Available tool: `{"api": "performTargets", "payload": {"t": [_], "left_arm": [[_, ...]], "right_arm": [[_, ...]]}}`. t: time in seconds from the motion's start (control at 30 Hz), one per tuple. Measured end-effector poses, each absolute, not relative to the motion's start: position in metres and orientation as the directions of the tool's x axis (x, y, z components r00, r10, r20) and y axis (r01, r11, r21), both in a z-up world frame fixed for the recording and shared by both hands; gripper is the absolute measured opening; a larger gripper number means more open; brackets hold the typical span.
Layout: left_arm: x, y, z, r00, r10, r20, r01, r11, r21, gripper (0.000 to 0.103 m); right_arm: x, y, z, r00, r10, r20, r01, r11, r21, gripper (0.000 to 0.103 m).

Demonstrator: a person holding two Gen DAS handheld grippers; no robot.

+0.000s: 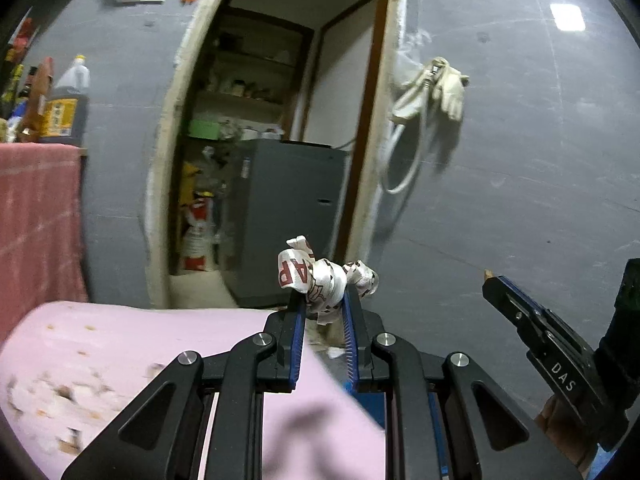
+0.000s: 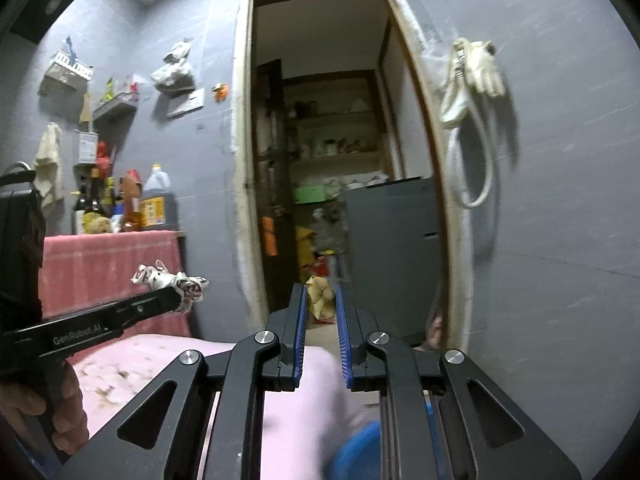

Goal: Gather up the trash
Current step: 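Lift the silver foil with the left tool while the right lifts the peel piece toward the bucket, then open both tools over the blue bucket to drop the foil and peel piece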

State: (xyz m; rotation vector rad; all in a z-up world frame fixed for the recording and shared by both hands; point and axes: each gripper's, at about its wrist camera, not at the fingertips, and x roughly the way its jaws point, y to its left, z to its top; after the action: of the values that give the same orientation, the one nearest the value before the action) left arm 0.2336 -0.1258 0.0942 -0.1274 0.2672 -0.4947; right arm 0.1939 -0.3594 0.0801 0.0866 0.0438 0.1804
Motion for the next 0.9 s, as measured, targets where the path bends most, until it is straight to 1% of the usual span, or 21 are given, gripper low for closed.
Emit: {"api": "performTargets", "payload": {"t": [0.1,0.23,0.43,0.7,0.9], "left_arm": [[0.236,-0.15,0.09,0.83,-0.511,-0.226,0.476,0.858,-0.192,0.015],[0.239,-0.181,0.082,0.807,-0.532,-0.257,0.498,0.846,-0.188,0.015],[0.247,-0.224,0.062,0.761,-0.552,-0.342,0.522,0.833,-0.183,0.015],[0.258,-0.246,0.036,0.723,-0.558,-0.407,0.53,0.826,-0.192,0.015],[0.266,-0.262,0.013,0.664,-0.559,-0.497,0.547,0.816,-0.187,0.015]], "right_arm": [[0.187,-0.38,0.076,0.989,0.145,-0.039,-0.14,0.985,0.104,0.012],[0.186,-0.402,0.072,0.992,0.105,-0.067,-0.095,0.987,0.131,0.012],[0.198,-0.427,0.06,0.982,0.079,-0.172,-0.044,0.979,0.199,0.012],[0.211,-0.444,0.045,0.958,0.074,-0.278,-0.002,0.968,0.253,0.013],[0.223,-0.453,0.029,0.923,0.076,-0.377,0.039,0.957,0.288,0.013]]}}
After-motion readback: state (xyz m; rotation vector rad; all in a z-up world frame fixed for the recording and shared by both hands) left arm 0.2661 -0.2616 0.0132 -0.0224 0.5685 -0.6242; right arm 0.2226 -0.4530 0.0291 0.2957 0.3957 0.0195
